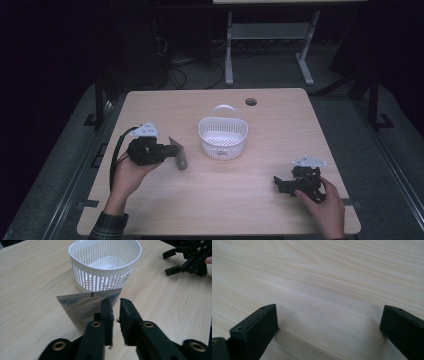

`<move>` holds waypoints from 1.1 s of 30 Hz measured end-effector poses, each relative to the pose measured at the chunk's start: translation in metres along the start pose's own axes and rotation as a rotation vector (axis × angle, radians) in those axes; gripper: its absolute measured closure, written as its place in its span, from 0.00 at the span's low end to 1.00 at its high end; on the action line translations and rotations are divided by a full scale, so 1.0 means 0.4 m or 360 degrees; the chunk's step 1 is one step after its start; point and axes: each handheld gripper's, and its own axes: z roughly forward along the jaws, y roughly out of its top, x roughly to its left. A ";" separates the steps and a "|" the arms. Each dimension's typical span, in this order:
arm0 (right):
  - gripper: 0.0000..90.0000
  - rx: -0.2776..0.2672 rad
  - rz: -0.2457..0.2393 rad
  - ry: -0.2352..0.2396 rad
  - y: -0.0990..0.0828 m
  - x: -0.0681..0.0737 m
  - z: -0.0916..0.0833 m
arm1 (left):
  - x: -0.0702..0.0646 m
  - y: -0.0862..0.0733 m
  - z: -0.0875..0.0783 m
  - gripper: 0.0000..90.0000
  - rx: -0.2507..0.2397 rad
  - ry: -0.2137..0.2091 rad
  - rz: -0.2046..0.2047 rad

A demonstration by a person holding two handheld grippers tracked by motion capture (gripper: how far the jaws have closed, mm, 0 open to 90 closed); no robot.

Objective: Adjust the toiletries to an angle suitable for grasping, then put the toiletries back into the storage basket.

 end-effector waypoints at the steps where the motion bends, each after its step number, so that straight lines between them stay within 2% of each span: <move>1: 0.01 0.0000 0.0000 0.0000 0.000 0.000 0.000 | 0.000 0.000 0.000 0.80 0.0000 0.0000 0.0000; 3: 0.01 0.0000 0.0000 0.0000 0.000 0.000 0.000 | 0.001 -0.001 -0.005 0.72 0.0011 0.0008 -0.0023; 6: 0.01 0.0000 0.0000 0.0000 0.000 0.000 0.000 | 0.001 -0.001 -0.009 0.61 0.0020 0.0036 -0.0021; 7: 0.01 0.0000 0.0000 0.0000 0.000 0.000 0.000 | 0.002 -0.001 -0.011 0.61 0.0028 0.0039 -0.0023; 10: 0.01 0.0000 0.0000 0.0000 0.000 0.000 0.000 | 0.001 -0.001 -0.016 0.49 0.0034 0.0061 -0.0037; 11: 0.01 0.0000 0.0000 0.0000 0.000 0.000 0.000 | 0.001 0.000 -0.017 0.49 0.0040 0.0069 -0.0039; 12: 0.01 0.0000 0.0000 0.0000 0.000 0.000 0.000 | 0.001 0.001 -0.016 0.44 0.0056 0.0103 -0.0034; 14: 0.01 0.0000 -0.0001 -0.0001 0.000 0.000 0.000 | 0.000 0.002 -0.015 0.38 0.0056 0.0120 -0.0046; 19: 0.01 0.0000 -0.0001 -0.0001 0.000 0.000 0.000 | 0.002 0.006 -0.014 0.30 0.0055 0.0165 -0.0064; 25: 0.01 0.0000 0.0000 0.0000 0.000 0.000 0.000 | 0.009 0.012 -0.008 0.20 0.0092 0.0207 -0.0080; 33: 0.01 0.0000 -0.0002 0.0004 0.000 0.000 0.000 | 0.009 0.034 0.014 0.17 0.0134 0.0214 -0.0070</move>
